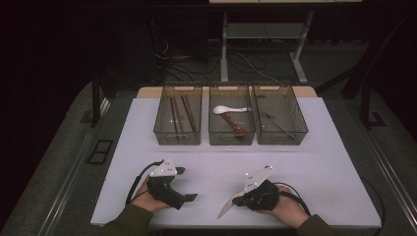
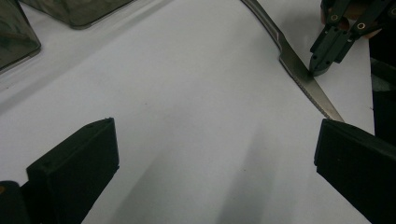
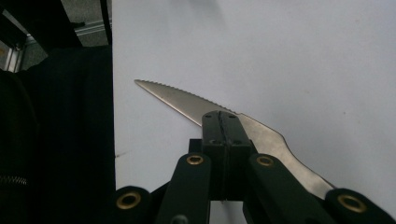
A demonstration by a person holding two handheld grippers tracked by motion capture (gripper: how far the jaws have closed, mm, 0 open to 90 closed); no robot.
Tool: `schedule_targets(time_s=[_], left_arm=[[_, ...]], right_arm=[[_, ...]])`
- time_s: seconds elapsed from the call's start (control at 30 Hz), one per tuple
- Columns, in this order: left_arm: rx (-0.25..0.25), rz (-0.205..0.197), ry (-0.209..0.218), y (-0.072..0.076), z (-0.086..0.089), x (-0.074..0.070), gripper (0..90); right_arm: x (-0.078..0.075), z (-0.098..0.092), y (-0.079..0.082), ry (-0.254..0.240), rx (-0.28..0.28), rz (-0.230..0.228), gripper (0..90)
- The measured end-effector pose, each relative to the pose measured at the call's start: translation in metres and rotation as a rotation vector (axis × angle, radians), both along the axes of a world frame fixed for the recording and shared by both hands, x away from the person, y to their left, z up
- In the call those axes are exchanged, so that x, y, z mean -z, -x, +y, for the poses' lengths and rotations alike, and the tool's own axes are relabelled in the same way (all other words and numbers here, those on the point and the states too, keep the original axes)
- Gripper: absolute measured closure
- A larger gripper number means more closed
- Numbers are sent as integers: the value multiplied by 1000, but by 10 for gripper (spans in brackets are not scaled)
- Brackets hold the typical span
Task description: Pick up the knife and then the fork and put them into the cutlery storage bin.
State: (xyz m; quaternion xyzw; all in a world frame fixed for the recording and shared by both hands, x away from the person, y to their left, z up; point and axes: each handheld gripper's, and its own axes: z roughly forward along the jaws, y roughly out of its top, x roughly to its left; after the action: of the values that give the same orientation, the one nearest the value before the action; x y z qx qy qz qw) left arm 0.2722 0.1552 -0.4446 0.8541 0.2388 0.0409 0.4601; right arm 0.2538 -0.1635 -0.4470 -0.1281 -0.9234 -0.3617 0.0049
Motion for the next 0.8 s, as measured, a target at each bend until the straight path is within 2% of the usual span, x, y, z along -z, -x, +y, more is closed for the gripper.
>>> schedule_targets(time_s=[0.4,0.6,0.67,0.77,0.8], left_arm=[[2,0,0,0,0,0,0],[5,0,-2,0,-1,0,0],[4,0,-2,0,-1,0,0],[4,0,-2,0,-1,0,0],[4,1,-2,0,-1,0,0]], right_arm=[[0,15,-11,3,13,-35,900],[0,22,-20,9,36,-55,900],[0,24,-21,0,60,-41,900],[0,26,-28,11,62,-62,900],[0,28,-28,1,86,-44,900]])
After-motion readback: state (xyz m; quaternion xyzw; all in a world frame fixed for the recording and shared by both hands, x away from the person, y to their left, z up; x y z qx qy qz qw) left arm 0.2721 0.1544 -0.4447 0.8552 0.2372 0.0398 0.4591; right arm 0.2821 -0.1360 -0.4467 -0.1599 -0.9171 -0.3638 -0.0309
